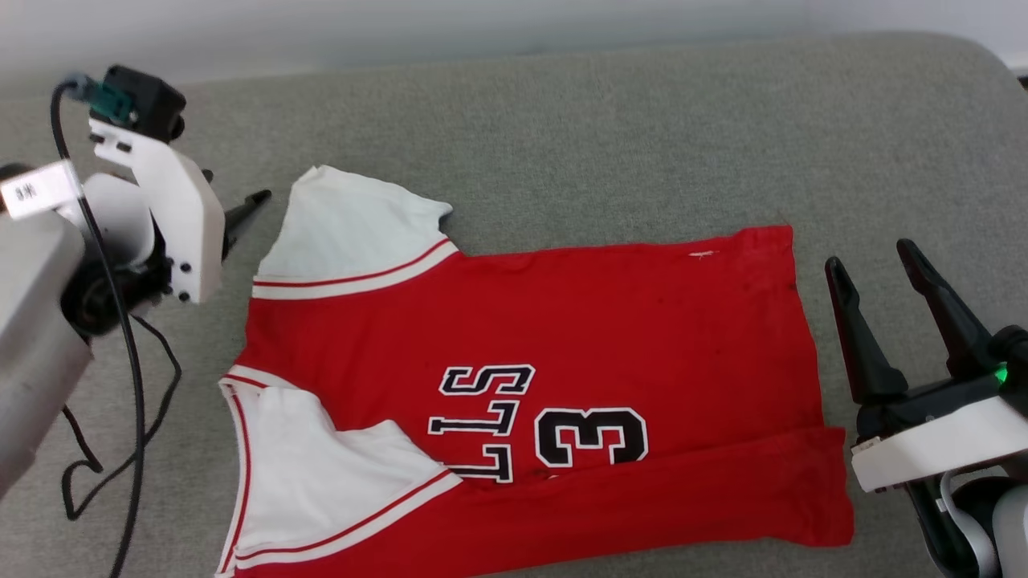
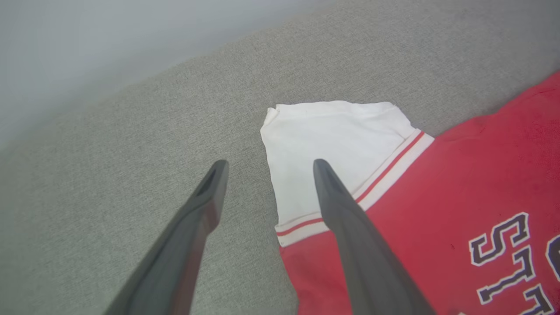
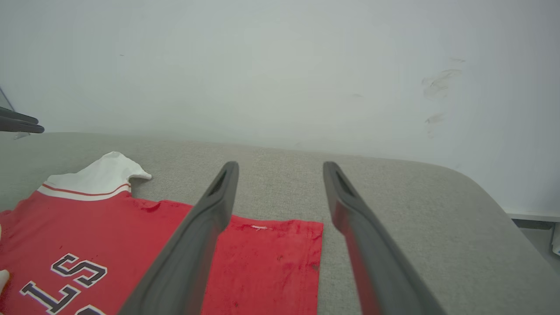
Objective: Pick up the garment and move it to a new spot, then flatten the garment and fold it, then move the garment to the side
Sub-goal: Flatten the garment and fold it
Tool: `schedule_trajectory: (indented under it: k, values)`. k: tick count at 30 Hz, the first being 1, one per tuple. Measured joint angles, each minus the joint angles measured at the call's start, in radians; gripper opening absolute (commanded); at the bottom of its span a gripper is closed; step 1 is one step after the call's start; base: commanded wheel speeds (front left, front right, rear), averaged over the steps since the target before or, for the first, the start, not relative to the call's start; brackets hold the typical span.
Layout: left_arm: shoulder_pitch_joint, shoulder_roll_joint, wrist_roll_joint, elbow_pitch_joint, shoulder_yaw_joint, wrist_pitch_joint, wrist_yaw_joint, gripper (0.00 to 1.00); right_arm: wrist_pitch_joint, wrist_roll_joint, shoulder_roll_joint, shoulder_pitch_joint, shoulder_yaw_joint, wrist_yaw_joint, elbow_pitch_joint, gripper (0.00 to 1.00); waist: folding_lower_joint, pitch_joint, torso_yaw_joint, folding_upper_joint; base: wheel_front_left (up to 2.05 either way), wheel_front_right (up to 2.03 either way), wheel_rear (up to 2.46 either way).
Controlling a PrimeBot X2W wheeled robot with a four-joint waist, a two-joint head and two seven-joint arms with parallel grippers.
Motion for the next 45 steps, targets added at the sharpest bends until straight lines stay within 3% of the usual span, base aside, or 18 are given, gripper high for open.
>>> schedule_trajectory:
  k: [12,23,24,25,26,32,36,39,45]
  values:
    - [-0.247,0.024,-0.025,0.049,-0.056,0.331,-0.018,1.0,-0.015,-0.023,0.034,-0.061,-0.001,0.0,-0.024,1.0,0.0001,0.219,-0.078,0.0,0.0,0.0,0.0]
    - [-0.32,0.028,-0.012,0.056,-0.113,0.404,-0.021,1.0,-0.036,-0.026,0.042,-0.102,0.007,0.0,0.004,1.0,0.0,0.315,-0.106,0.0,0.0,0.0,0.0]
    - [-0.32,0.029,-0.017,0.049,-0.121,0.411,-0.021,0.79,-0.036,-0.025,0.04,-0.105,0.007,0.0,0.006,1.0,0.0,0.317,-0.107,0.0,0.0,0.0,0.0]
    - [-0.322,0.034,-0.018,0.043,-0.126,0.411,-0.021,0.27,-0.036,-0.024,0.039,-0.107,0.007,0.0,0.008,1.0,0.0,0.318,-0.107,0.0,0.0,0.0,0.0]
    - [-0.322,0.037,-0.023,0.039,-0.13,0.409,-0.021,0.0,-0.036,-0.022,0.037,-0.108,0.007,0.0,0.01,1.0,0.0,0.318,-0.107,0.0,0.0,0.0,0.0]
    - [-0.315,0.03,-0.028,0.02,-0.166,0.342,-0.021,0.0,-0.02,-0.021,-0.001,-0.14,-0.009,0.0,0.006,1.0,0.0,0.297,-0.091,0.0,0.0,0.0,0.0]
    - [-0.309,0.022,-0.014,0.003,-0.186,0.267,-0.021,0.0,0.05,-0.004,-0.064,-0.191,-0.017,0.0,-0.008,1.0,0.0,0.267,-0.069,0.0,0.0,0.0,0.0]
    - [-0.303,0.014,-0.016,-0.02,-0.196,0.215,-0.021,0.0,0.143,0.026,-0.134,-0.242,-0.003,0.0,-0.006,1.0,0.0,0.242,-0.049,0.0,0.0,0.0,0.0]
    - [-0.298,0.007,-0.008,-0.068,-0.223,0.14,-0.021,0.0,0.43,0.141,-0.277,-0.347,0.083,0.0,0.064,1.0,0.0,0.204,-0.001,0.0,0.0,0.0,0.0]
